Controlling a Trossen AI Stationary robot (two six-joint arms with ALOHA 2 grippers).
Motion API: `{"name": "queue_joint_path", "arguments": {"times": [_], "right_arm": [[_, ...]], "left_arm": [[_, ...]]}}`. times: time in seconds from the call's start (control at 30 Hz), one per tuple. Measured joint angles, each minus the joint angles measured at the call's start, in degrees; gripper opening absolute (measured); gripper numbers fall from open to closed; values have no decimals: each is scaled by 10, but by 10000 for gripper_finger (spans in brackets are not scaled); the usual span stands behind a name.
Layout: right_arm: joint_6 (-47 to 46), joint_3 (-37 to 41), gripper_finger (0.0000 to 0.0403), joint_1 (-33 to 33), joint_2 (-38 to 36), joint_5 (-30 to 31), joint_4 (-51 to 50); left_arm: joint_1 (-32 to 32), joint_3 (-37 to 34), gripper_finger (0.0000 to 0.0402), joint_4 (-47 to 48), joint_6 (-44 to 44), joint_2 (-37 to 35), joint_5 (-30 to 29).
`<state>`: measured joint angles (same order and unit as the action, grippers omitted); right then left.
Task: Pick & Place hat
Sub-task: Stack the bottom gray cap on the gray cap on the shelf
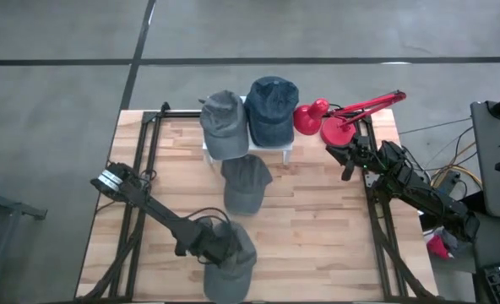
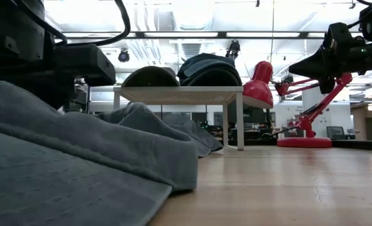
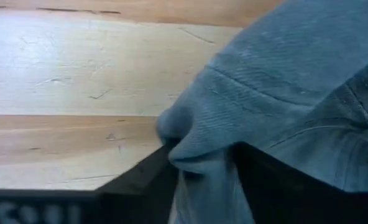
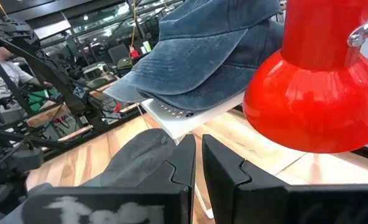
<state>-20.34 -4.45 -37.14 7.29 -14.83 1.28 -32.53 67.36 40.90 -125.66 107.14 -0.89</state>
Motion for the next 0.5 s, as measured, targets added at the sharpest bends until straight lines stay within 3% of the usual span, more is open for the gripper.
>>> {"name": "queue_joint_path", "arguments": {"times": [0.27, 0.5], "right_arm": [[8, 0, 27, 0, 0, 0, -5], [8, 0, 27, 0, 0, 0, -5]], "left_arm": [[0, 0, 18, -8, 26, -2, -18], [0, -4, 4, -4, 39, -31, -62]]}}
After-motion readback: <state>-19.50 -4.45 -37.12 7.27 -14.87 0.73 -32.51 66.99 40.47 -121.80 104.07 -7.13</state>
